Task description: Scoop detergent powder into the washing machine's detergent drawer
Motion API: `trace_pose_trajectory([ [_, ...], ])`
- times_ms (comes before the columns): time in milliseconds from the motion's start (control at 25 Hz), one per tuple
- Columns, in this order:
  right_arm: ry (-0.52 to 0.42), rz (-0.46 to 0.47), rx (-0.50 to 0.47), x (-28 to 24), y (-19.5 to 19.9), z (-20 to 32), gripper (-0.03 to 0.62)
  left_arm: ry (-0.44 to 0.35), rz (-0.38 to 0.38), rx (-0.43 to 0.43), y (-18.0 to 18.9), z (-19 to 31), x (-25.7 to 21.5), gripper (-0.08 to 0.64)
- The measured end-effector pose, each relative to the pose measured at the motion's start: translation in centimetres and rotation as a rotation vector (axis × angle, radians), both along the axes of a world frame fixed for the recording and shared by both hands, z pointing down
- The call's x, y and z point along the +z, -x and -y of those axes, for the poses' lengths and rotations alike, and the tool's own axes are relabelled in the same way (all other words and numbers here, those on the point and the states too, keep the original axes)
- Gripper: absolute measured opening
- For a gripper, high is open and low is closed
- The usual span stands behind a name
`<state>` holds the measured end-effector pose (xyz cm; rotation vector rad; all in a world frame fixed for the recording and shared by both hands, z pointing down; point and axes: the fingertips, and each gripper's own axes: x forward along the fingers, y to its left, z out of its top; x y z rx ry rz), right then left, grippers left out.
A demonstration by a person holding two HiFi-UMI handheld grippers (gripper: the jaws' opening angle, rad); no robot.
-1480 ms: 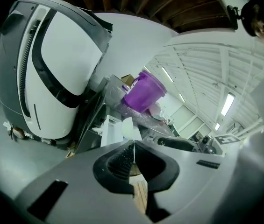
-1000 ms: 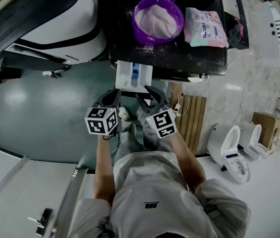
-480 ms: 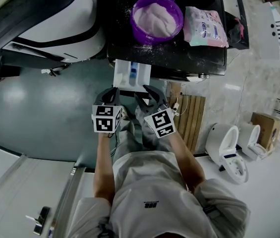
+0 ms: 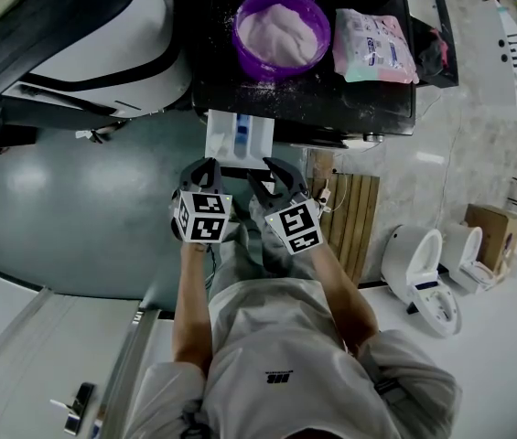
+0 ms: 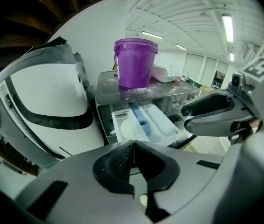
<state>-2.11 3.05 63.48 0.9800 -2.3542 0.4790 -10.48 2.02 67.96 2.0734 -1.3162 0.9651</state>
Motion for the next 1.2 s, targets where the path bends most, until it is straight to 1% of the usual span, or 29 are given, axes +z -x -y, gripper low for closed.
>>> trace_pose_trajectory([
  [120,0.002,0.0,0.006,0.05,-0.16,-0.04,0.163,-0.015,0.053,0.029,-0.06,0.18,0.04,0.017],
  [480,0.001,0.003,0.017,0.14,-0.7,-0.01,0.163,-0.055,0.262,0.141,-0.43,0.77,0.37,0.017],
  [560,0.003,0.003,0.018,0.24,-0.78,-0.14,0.163,-0.063,0.293,0.158,-0.51,0.78,0.39,0.017],
  [760,0.004,0.003,0.019,0.28,-0.87,-0.34,0.163,-0.071,0.317,0.168,-0.57,0.73,0.3,0.017],
  [960,0.002,0.008,0.02,0.09,-0.85,-0.39,0.163,-0.07,0.317,0.164,-0.44,0.52,-0.14,0.017],
  [1200,0.006,0.004,0.022,0.41,-1.03,-0.59,0.163,-0.069,0.297,0.15,-0.63,0.23,-0.03,0.017],
])
